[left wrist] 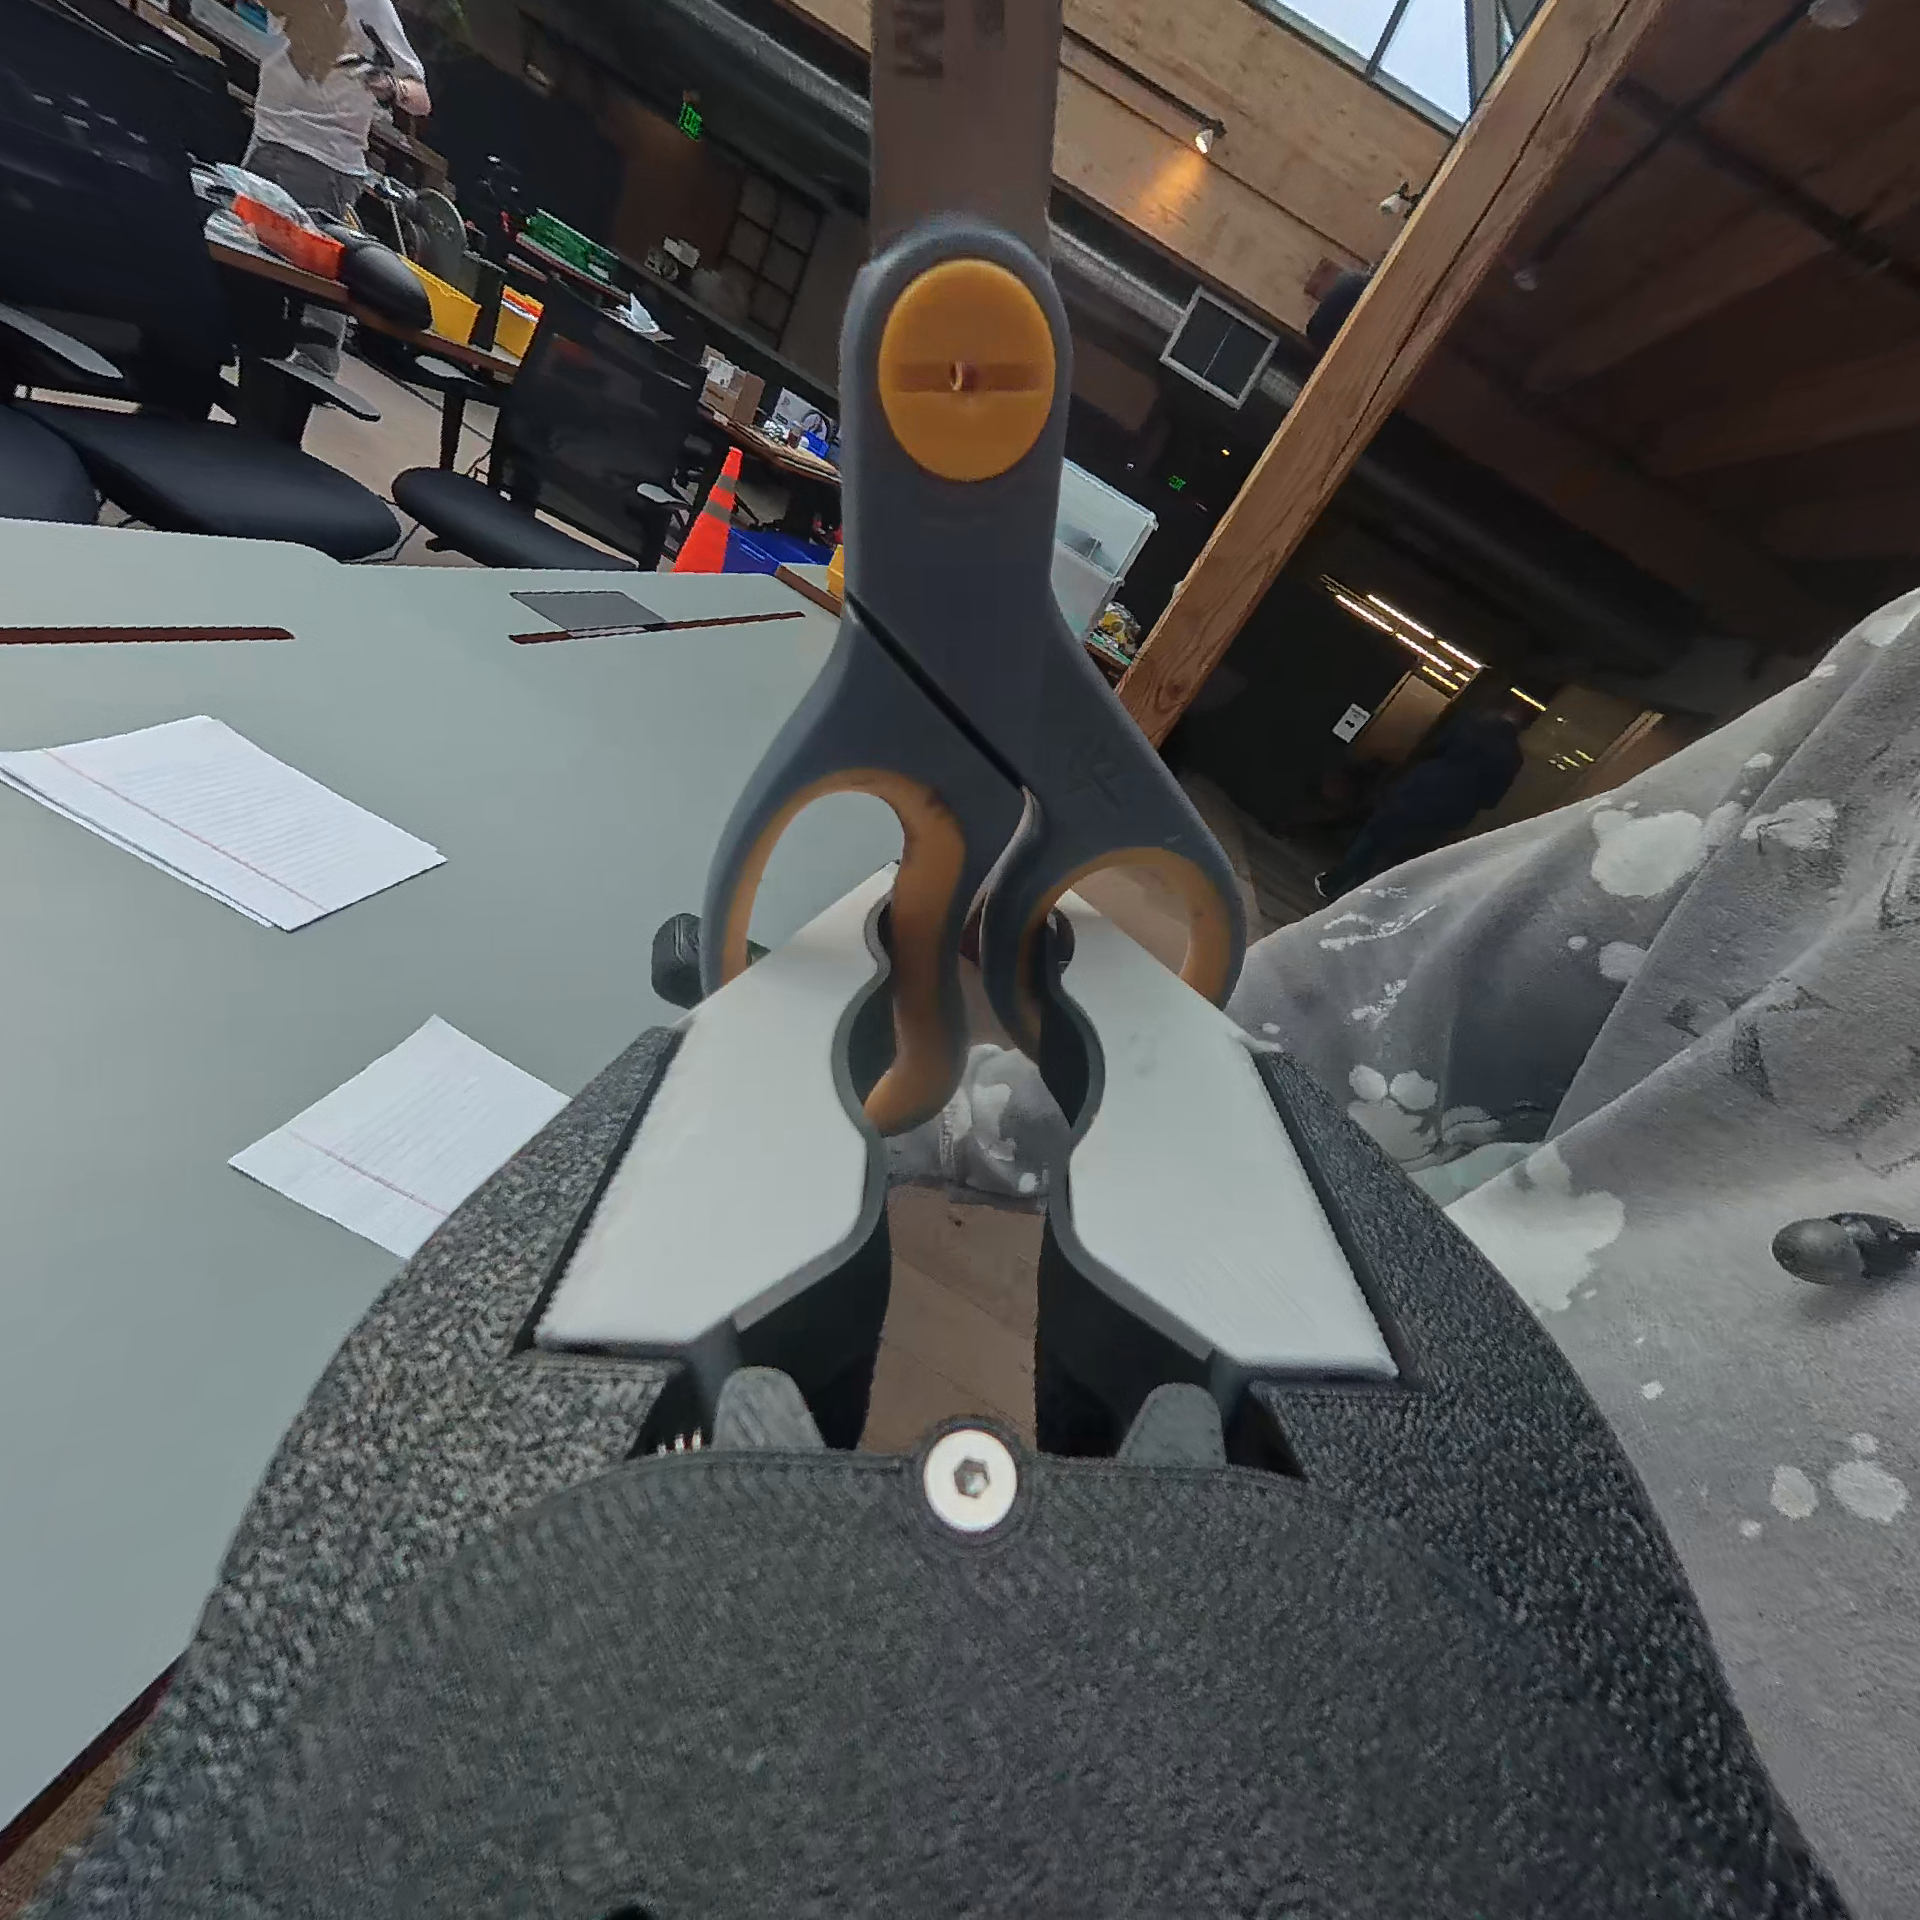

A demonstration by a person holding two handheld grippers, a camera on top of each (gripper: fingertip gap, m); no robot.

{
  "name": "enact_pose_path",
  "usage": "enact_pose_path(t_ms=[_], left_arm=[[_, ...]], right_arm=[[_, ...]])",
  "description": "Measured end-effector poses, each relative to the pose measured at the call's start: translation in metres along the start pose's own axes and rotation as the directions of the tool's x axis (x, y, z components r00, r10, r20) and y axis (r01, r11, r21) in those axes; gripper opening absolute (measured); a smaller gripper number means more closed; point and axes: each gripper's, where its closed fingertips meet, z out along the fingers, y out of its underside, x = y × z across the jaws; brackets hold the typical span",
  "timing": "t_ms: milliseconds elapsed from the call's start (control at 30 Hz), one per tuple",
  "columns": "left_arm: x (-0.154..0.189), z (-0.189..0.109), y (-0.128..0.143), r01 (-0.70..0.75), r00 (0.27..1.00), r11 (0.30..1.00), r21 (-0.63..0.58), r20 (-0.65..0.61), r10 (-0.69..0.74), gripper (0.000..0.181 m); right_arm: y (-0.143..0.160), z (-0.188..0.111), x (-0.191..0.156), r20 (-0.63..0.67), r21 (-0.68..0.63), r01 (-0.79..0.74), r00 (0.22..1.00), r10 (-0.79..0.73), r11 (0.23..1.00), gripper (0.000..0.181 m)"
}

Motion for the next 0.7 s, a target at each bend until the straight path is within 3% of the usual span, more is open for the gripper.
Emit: enact_pose_path(t_ms=[100,167,267,333,367,433,500,533,700], left_arm=[[0.022,0.003,0.014,-0.006,1.000,1.000,-0.012,0.005,0.006,0.020],[0.034,0.004,0.023,-0.003,1.000,1.000,-0.014,0.007,0.003,0.020],[0.044,0.006,0.032,-0.004,1.000,1.000,-0.012,0.018,0.004,0.020],[0.048,0.009,0.034,-0.003,1.000,1.000,-0.007,0.022,0.003,0.020],[0.049,0.010,0.034,-0.004,1.000,1.000,-0.005,0.023,0.005,0.020],[0.051,0.013,0.033,-0.009,1.000,1.000,-0.003,0.023,0.009,0.020],[0.051,0.016,0.034,-0.014,1.000,1.000,-0.015,0.022,0.015,0.020],[0.051,0.017,0.034,-0.018,1.000,1.000,-0.025,0.021,0.019,0.020],[0.047,0.017,0.042,-0.052,0.998,0.996,-0.074,0.019,0.054,0.020]], right_arm=[[0.005,-0.019,0.011,0.009,0.020,0.045,0.999,-0.046,0.999,0.073],[0.003,-0.038,0.016,0.010,0.062,-0.014,1.000,0.014,0.998,0.076],[0.013,-0.067,0.021,0.036,0.125,-0.224,0.975,0.221,0.967,0.083],[0.034,-0.080,0.019,0.077,0.156,-0.417,0.909,0.410,0.895,0.084],[0.047,-0.084,0.014,0.113,0.167,-0.527,0.850,0.515,0.833,0.084],[0.069,-0.084,0.003,0.222,0.173,-0.768,0.641,0.735,0.617,0.082],[0.085,-0.074,-0.004,0.307,0.172,-0.909,0.416,0.856,0.380,0.079],[0.087,-0.067,-0.009,0.339,0.165,-0.939,0.342,0.876,0.303,0.078],[0.049,-0.027,-0.018,0.489,0.126,-0.990,0.122,0.864,0.069,0.077]])
